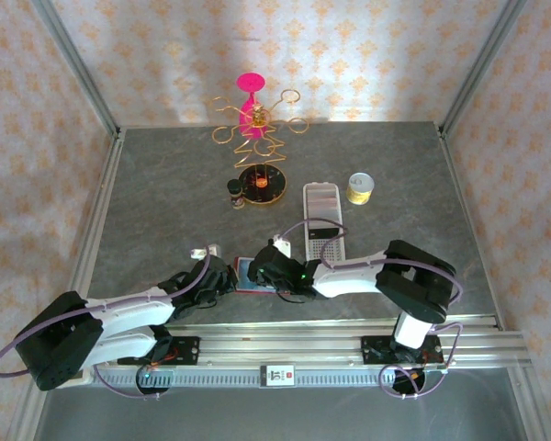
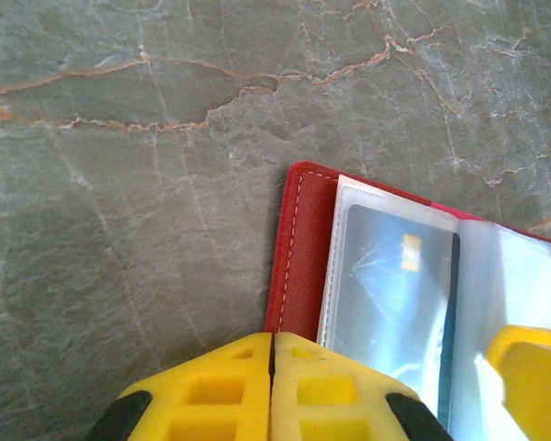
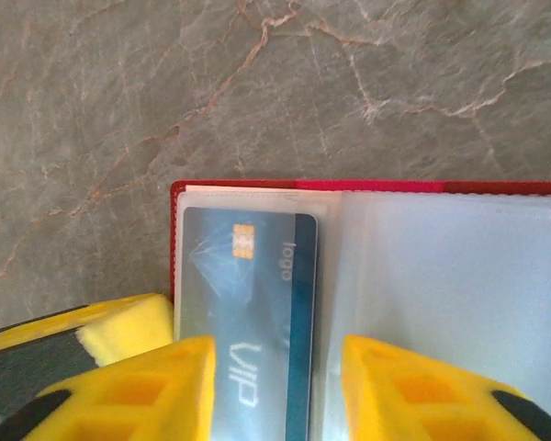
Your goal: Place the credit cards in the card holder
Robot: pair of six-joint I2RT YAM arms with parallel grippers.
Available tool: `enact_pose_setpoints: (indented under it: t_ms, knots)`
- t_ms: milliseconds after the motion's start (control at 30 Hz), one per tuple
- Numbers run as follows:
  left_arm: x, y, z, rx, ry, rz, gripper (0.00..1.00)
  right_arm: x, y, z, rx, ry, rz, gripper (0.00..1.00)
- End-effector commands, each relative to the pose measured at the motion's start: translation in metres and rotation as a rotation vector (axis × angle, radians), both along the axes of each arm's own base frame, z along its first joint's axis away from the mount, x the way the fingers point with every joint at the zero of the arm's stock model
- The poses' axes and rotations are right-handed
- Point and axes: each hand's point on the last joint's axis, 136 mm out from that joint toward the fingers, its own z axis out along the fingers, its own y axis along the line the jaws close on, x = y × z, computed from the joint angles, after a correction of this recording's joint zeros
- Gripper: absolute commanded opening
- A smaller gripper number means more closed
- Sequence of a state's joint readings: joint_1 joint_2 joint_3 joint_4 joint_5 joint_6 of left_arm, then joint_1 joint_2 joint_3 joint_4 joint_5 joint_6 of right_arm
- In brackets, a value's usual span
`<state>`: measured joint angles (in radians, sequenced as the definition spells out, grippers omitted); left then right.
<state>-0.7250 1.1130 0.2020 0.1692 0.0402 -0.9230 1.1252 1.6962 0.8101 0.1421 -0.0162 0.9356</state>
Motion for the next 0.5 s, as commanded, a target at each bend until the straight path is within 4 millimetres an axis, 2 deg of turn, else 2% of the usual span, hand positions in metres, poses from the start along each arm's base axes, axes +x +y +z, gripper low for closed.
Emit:
enact_pose_setpoints:
  t_ms: [0, 233, 467]
  knots:
    - [-0.029, 0.018, -0.032, 0.107, 0.141, -0.025, 0.08, 0.0, -0.018, 0.004, -0.07, -0.023, -0.015, 0.49]
    - [-0.029, 0.017, -0.031, 0.104, 0.138, -0.027, 0.09, -0.008, -0.041, -0.004, -0.101, -0.003, -0.048, 0.49]
    - [-0.03, 0.014, -0.032, 0.095, 0.144, -0.038, 0.09, -0.014, -0.048, -0.017, -0.143, 0.02, -0.043, 0.48]
